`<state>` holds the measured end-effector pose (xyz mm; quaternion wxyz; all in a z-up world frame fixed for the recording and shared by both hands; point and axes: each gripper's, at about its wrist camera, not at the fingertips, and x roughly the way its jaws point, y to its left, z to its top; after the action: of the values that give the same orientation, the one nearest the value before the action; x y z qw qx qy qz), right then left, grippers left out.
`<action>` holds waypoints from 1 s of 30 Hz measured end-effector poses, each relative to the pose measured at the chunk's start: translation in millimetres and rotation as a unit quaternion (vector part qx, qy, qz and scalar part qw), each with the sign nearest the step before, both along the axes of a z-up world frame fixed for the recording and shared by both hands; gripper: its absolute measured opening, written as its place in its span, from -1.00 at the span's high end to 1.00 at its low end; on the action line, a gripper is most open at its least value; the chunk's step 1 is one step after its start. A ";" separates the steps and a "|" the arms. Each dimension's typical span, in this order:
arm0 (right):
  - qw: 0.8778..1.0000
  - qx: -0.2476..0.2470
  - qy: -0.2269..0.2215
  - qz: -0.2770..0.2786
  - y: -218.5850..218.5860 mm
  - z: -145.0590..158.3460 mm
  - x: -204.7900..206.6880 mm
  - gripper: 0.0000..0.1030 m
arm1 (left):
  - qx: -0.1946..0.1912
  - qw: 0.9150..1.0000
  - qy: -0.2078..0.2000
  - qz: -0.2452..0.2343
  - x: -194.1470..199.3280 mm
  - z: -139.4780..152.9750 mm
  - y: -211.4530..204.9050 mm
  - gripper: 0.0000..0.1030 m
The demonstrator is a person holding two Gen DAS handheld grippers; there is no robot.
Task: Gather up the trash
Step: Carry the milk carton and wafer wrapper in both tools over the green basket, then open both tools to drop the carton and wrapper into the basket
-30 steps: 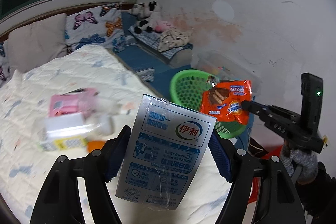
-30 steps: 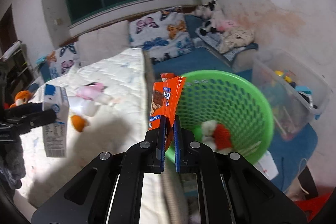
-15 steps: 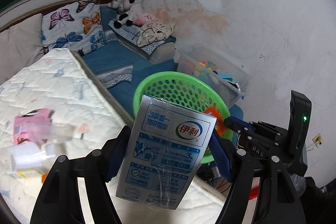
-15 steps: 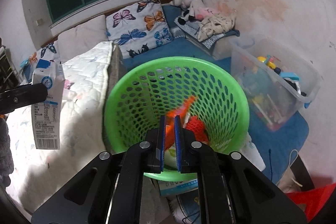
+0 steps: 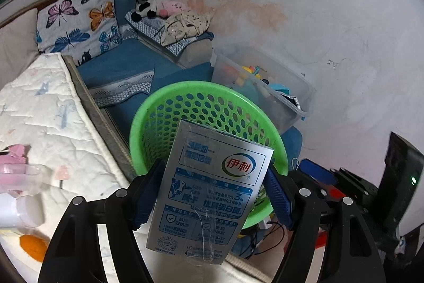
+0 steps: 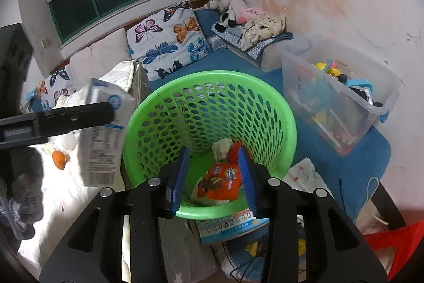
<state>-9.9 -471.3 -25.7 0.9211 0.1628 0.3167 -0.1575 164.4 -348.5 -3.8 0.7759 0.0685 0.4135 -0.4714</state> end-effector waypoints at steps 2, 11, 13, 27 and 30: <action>1.000 0.002 -0.002 -0.002 -0.7 -1.1 -3.5 0.10 | 0.003 1.000 0.004 0.001 1.2 -3.8 -6.1 -0.38; 1.000 0.009 0.003 -0.013 -5.7 -7.9 -14.1 0.03 | 0.001 1.000 0.017 0.002 4.7 -14.2 -28.7 -0.38; 1.000 0.009 0.004 -0.014 -6.1 -9.1 -16.7 0.01 | -0.001 1.000 0.020 0.002 5.5 -15.4 -33.6 -0.37; 1.000 0.003 0.002 0.007 10.9 -4.8 -13.3 -0.23 | -0.011 1.000 -0.008 0.027 -3.0 -7.6 6.5 -0.49; 1.000 0.003 0.001 0.020 19.7 -3.3 -7.1 -0.25 | -0.009 0.999 -0.015 0.052 0.5 -5.9 31.3 -0.49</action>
<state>-16.9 -451.6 -29.0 0.9232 0.1588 0.3216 -0.1382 164.9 -317.2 -9.7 0.8061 0.0474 0.4007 -0.4330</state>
